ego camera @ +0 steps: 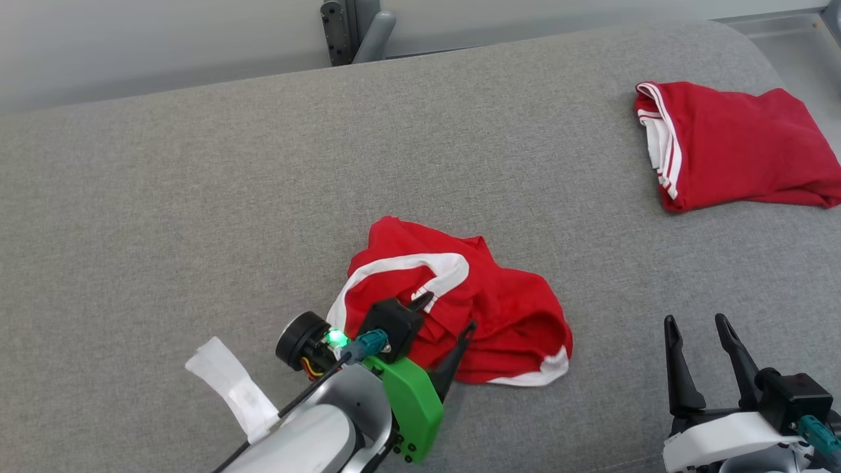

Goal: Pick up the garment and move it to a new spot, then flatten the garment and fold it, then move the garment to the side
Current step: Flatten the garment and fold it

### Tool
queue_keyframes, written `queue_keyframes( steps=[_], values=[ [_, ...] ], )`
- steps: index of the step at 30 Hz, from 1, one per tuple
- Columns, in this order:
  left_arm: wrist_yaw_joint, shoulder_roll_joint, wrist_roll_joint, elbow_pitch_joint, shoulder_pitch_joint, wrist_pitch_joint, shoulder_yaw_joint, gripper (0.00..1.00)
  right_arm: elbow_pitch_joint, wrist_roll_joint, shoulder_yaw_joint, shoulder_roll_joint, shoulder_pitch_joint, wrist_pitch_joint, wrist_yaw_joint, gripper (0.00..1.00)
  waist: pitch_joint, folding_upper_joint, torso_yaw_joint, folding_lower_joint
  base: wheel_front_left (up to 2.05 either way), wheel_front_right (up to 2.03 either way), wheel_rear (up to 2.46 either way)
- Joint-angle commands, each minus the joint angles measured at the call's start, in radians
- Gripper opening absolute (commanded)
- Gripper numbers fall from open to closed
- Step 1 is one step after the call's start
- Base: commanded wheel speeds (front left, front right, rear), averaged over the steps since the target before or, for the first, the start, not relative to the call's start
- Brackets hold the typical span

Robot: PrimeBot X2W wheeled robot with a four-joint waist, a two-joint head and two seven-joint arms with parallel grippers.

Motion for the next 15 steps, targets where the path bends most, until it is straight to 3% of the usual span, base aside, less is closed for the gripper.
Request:
queue_keyframes(
  steps=[1, 9, 15],
  values=[
    [-0.002, -0.001, -0.013, 0.005, 0.012, -0.011, 0.007, 1.0, 0.004, 0.011, 0.001, -0.003, 0.004, -0.003, -0.001, 1.0, -0.001, 0.0047, -0.001, 0.0, 0.0, 0.0, 0.0],
    [0.02, 0.028, -0.013, 0.014, 0.026, -0.043, 0.032, 1.0, 0.005, 0.007, -0.001, -0.003, -0.005, -0.003, -0.001, 1.0, -0.004, 0.0047, 0.002, 0.0, 0.0, 0.0, 0.0],
    [-0.006, 0.01, -0.019, -0.078, 0.043, -0.031, -0.008, 1.0, 0.001, -0.005, -0.005, -0.003, -0.001, -0.003, -0.001, 1.0, -0.004, 0.0047, 0.004, 0.0, 0.0, 0.0, 0.0]
  ],
)
